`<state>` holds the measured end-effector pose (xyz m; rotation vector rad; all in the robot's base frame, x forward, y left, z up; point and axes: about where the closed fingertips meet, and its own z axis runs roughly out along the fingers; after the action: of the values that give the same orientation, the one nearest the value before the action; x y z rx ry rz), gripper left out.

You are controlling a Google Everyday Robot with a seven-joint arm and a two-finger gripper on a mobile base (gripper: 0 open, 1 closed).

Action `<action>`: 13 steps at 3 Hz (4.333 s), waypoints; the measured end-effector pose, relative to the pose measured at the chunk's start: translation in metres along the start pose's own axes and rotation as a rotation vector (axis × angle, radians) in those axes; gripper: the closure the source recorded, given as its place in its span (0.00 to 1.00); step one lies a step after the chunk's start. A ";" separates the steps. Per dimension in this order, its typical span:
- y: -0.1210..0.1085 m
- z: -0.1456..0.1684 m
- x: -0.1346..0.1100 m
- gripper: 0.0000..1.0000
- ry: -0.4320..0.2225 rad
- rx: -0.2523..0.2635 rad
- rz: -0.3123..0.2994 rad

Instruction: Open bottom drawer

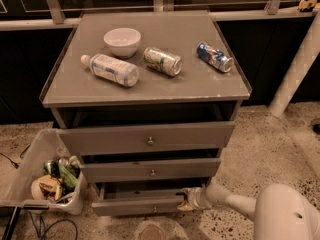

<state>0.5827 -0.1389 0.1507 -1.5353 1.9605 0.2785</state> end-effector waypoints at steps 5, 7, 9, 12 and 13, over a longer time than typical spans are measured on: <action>0.013 -0.005 0.007 0.34 0.008 0.006 0.016; 0.013 -0.006 0.006 0.61 0.008 0.006 0.016; 0.034 -0.015 0.016 1.00 0.006 -0.002 0.023; 0.041 -0.018 0.016 0.82 0.003 -0.002 0.029; 0.041 -0.018 0.016 0.59 0.003 -0.002 0.029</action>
Offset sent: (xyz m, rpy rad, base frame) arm -0.3452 -0.0646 -0.0670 -0.0562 0.1192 -0.3784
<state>0.5364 -0.1486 0.1465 -1.5103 1.9862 0.2907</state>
